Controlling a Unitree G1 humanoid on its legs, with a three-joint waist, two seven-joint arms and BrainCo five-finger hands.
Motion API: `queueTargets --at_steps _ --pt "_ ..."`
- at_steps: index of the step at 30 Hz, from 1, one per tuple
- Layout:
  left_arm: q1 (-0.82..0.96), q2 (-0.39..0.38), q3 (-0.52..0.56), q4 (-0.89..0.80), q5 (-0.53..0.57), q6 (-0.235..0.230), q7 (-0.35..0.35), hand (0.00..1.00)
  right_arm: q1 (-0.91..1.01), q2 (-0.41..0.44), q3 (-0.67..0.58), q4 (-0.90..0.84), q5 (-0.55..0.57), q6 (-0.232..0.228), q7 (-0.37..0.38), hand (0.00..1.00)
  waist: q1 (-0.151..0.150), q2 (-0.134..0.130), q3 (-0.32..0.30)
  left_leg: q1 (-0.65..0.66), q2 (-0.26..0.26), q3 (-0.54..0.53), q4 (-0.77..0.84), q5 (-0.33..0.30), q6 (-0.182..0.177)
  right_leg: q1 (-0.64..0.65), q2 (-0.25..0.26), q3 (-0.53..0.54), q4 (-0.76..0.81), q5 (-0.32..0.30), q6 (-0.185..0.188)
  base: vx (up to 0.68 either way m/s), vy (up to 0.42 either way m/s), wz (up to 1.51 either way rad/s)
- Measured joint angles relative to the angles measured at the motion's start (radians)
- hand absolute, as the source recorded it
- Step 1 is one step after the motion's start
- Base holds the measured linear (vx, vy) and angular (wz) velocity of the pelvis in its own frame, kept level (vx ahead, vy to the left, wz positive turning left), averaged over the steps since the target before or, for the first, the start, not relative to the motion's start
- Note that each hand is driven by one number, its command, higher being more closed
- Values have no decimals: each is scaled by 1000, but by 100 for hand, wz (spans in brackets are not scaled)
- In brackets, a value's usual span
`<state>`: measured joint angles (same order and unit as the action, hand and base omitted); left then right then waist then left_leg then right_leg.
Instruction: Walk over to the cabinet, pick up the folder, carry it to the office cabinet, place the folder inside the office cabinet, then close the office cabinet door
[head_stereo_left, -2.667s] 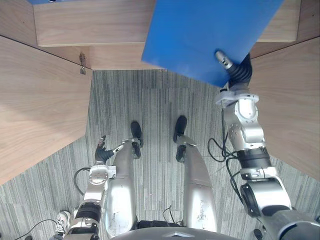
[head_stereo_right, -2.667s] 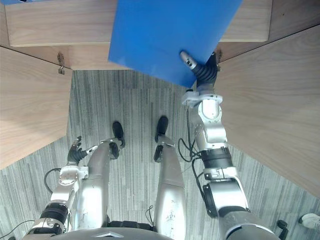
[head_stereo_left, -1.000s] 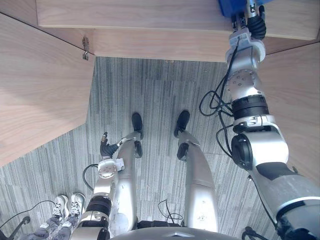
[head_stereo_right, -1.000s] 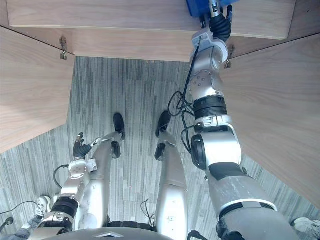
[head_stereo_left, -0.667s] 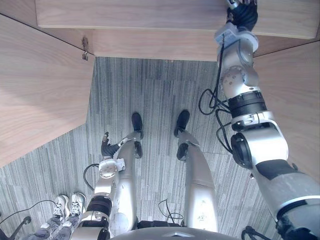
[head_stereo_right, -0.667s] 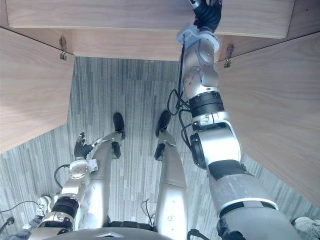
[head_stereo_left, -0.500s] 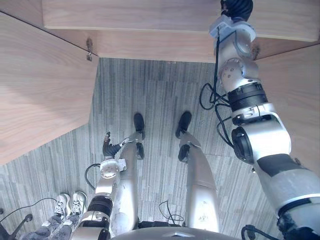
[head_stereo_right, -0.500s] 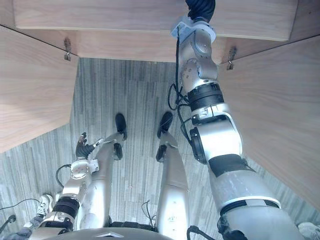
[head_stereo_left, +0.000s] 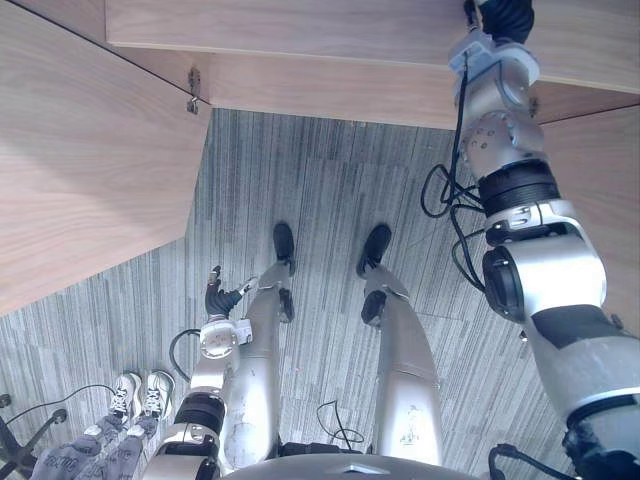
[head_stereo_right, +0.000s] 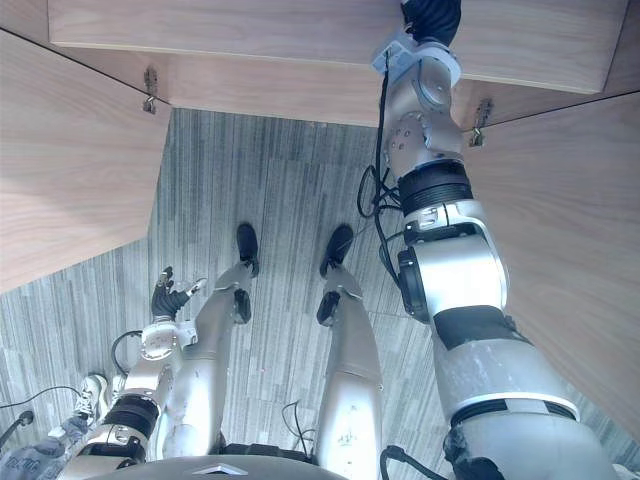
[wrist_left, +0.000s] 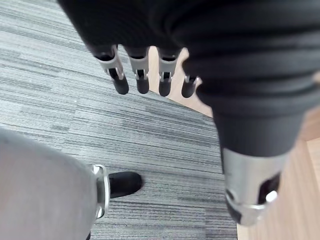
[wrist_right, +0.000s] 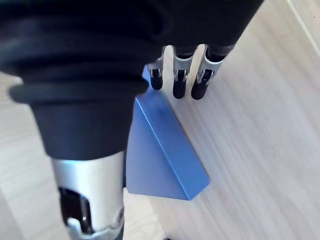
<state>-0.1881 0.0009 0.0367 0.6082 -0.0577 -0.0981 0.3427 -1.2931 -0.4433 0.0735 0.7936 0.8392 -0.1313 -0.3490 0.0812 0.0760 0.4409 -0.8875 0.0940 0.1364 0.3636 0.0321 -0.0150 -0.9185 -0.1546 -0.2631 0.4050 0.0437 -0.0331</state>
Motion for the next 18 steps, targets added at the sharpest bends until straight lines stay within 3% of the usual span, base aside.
queueTargets --at_steps 8,11,13,15,17,18 --pt "1 6 0 -9 0 0 -2 0 149 -1 -49 -135 -23 -17 -1 0 -7 -1 -1 23 5 9 -3 -3 -2 28 8 6 -24 11 2 14 -12 -4" --pt "3 8 0 -13 0 0 -6 0 169 -10 -48 -210 -101 -16 -3 0 -9 -1 -1 29 8 29 -15 -2 -2 28 15 21 -45 28 6 17 -17 -13" --pt "17 10 1 -34 1 0 -7 0 211 -22 -46 -310 -209 -13 -14 0 -10 -1 -1 37 9 34 -17 2 6 35 17 25 -51 31 6 30 -21 -8" --pt "24 10 0 -48 8 0 -6 0 272 -45 -46 -428 -441 -1 -73 0 -10 -2 -1 59 10 34 -19 2 6 58 19 24 -62 32 7 44 -29 -1" --pt "25 12 0 -47 20 0 -4 0 284 -50 -46 -460 -520 6 -89 0 -11 -2 -1 67 10 34 -24 2 6 66 20 24 -66 32 7 40 -30 -1" --pt "25 13 1 -47 36 0 3 0 308 -61 -45 -512 -701 22 -124 0 -16 -3 -1 79 10 36 -36 2 6 78 21 24 -74 33 9 44 -34 -2"
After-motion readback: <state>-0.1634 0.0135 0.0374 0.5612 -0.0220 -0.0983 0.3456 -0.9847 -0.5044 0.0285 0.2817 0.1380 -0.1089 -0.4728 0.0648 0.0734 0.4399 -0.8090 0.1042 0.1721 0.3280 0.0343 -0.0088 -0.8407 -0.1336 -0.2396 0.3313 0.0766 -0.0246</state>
